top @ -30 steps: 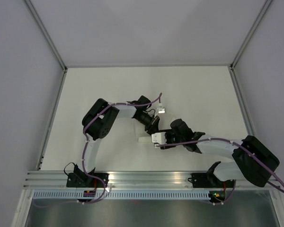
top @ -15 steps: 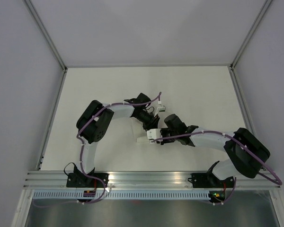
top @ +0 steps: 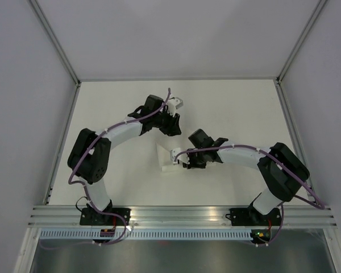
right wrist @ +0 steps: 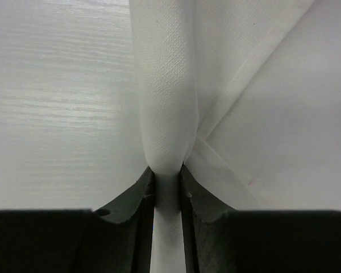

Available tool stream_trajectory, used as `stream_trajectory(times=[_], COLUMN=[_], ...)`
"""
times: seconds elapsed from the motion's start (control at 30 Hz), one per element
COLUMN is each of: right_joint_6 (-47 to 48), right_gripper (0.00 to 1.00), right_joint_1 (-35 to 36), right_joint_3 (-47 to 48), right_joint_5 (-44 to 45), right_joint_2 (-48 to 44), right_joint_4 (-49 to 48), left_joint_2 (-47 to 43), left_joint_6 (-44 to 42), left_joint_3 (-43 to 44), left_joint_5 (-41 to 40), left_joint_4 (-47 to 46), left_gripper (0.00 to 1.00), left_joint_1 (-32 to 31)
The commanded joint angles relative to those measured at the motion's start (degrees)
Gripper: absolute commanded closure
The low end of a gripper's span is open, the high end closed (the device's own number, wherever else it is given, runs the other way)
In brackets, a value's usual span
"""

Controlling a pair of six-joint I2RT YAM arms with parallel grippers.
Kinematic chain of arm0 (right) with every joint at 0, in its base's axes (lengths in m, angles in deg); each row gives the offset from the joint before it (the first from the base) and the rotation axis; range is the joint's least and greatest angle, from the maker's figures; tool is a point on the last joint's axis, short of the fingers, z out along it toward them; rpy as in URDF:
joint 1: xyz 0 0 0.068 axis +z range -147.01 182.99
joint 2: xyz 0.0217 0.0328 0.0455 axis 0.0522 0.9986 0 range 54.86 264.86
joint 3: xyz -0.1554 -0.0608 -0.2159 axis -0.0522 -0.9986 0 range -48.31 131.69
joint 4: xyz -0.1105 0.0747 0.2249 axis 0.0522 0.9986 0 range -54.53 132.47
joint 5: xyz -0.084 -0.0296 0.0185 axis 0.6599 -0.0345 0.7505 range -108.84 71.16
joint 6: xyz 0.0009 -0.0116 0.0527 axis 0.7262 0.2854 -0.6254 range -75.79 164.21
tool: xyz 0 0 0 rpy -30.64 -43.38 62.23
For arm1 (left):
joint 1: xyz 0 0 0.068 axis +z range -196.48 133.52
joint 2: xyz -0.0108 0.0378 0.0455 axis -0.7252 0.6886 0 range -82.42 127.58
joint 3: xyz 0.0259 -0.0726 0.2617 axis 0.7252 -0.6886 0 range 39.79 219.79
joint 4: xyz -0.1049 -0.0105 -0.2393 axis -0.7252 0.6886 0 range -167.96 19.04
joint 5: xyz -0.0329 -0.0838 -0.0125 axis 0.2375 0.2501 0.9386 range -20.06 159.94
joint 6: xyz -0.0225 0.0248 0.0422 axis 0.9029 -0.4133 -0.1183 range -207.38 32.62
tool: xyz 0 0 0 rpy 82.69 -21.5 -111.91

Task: Fold the napkin, place the utensils inside, and roll it up
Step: Roll the napkin with the utensil

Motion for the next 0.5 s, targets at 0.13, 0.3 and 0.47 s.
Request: stream_trajectory(times=[0.13, 0.3, 0.47], right_joint_6=[1.82, 3.67, 5.52], right_gripper=[0.84, 0.84, 0.84], right_joint_1=[-4.02, -7.79, -10.70], right_joint_3=[11.32, 23.35, 32.16], right_joint_5=[-8.97, -13.45, -15.93], right_joint_2=[13.74, 23.16, 33.27], right_joint_4=[21.93, 34.40, 42.94], left_joint_2=[-16.43, -25.13, -34.71], left_joint_6=[9.62, 8.04, 3.56], left_joint_3=[-7.17, -9.88, -14.72], left_joint_5=[-17.64, -21.51, -24.24], left_joint_4=[-12.78, -14.90, -18.07], left_gripper=[0.60, 0.60, 0.59], left_joint_1=[4.31, 4.04, 2.03])
